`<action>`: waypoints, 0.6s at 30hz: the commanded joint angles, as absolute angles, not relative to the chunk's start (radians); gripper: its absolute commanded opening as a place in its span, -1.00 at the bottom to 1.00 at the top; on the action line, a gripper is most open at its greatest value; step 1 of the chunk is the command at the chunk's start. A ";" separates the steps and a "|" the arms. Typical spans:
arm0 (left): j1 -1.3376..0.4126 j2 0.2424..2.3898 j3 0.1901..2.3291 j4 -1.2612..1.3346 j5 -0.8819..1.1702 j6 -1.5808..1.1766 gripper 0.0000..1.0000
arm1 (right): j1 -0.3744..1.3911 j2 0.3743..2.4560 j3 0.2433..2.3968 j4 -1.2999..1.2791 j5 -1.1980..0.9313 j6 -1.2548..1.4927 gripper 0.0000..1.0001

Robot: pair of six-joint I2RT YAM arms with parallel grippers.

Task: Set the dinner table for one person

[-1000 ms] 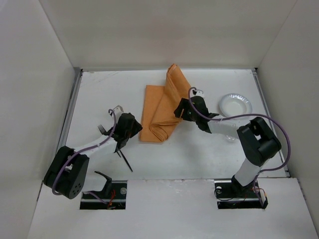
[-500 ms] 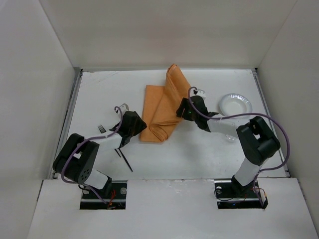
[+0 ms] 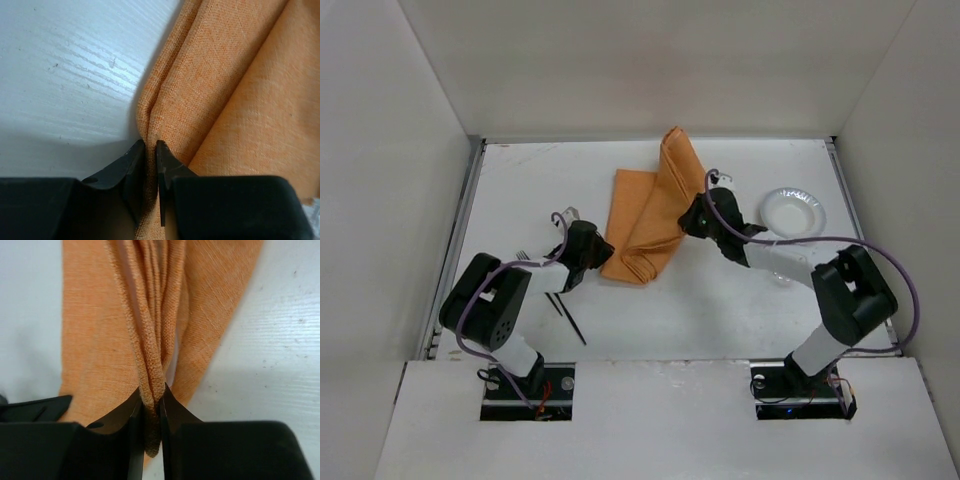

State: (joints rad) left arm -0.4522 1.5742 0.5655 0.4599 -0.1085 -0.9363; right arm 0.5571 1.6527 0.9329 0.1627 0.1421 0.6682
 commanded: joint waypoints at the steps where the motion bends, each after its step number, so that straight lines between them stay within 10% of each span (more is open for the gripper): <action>1: -0.417 1.589 0.574 0.531 -0.092 -0.976 -0.81 | 0.544 1.508 0.911 0.153 0.192 0.635 -0.66; 18: -0.091 1.177 0.368 0.468 -0.107 -0.966 -0.83 | 0.433 1.123 0.518 -0.006 0.222 0.776 -0.80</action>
